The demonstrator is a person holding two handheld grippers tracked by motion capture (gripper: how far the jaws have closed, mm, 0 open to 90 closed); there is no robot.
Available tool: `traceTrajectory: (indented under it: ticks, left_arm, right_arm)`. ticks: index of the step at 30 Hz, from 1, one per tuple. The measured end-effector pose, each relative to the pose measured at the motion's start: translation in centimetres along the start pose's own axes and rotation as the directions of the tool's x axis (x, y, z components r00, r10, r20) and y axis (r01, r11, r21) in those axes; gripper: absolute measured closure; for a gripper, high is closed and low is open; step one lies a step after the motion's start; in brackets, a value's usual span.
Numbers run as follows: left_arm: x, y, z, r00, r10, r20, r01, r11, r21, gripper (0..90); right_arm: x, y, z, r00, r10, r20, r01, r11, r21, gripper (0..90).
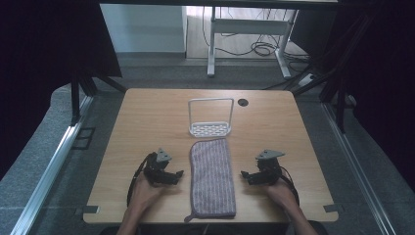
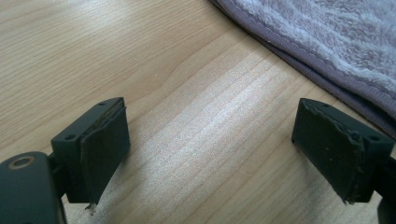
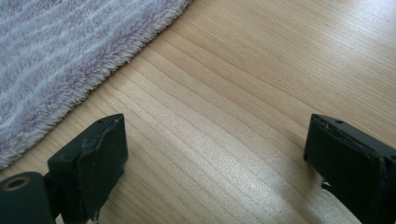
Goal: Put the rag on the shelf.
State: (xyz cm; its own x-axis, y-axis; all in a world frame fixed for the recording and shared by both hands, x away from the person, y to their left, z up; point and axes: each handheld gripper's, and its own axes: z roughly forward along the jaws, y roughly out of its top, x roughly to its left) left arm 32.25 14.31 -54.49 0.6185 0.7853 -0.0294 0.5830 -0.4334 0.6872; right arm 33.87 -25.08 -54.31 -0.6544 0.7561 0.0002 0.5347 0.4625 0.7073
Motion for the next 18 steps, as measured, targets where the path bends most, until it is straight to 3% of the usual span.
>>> traceTrajectory:
  ticks: [18]
  left_arm:
    - [-0.07, -0.06, -0.06, 0.9999, -0.013, -0.008, 0.013, 0.9999, -0.004, 12.1]
  right_arm:
    - [-0.08, -0.02, -0.02, 1.0, -0.006, -0.005, 0.006, 1.0, 0.0, 6.0]
